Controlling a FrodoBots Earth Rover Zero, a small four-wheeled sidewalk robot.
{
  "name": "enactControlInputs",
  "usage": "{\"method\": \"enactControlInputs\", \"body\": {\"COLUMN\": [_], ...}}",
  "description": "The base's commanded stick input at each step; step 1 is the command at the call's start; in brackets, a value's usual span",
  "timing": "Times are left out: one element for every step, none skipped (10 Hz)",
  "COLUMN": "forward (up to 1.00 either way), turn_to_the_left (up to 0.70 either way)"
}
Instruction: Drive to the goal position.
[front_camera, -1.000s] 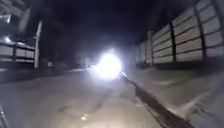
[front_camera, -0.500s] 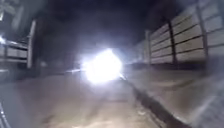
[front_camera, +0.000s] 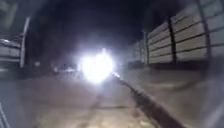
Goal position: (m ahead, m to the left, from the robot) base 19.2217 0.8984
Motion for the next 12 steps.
{"method": "enactControlInputs", "body": {"forward": [0.50, 0.50, 0.50, 0.50, 0.50, 0.50, 0.50, 0.50, 0.50, 0.50, 0.50, 0.50], "turn_to_the_left": [0.00, 0.00, 0.00, 0.00, 0.00, 0.00, 0.00, 0.00, 0.00, 0.00, 0.00, 0.00]}}
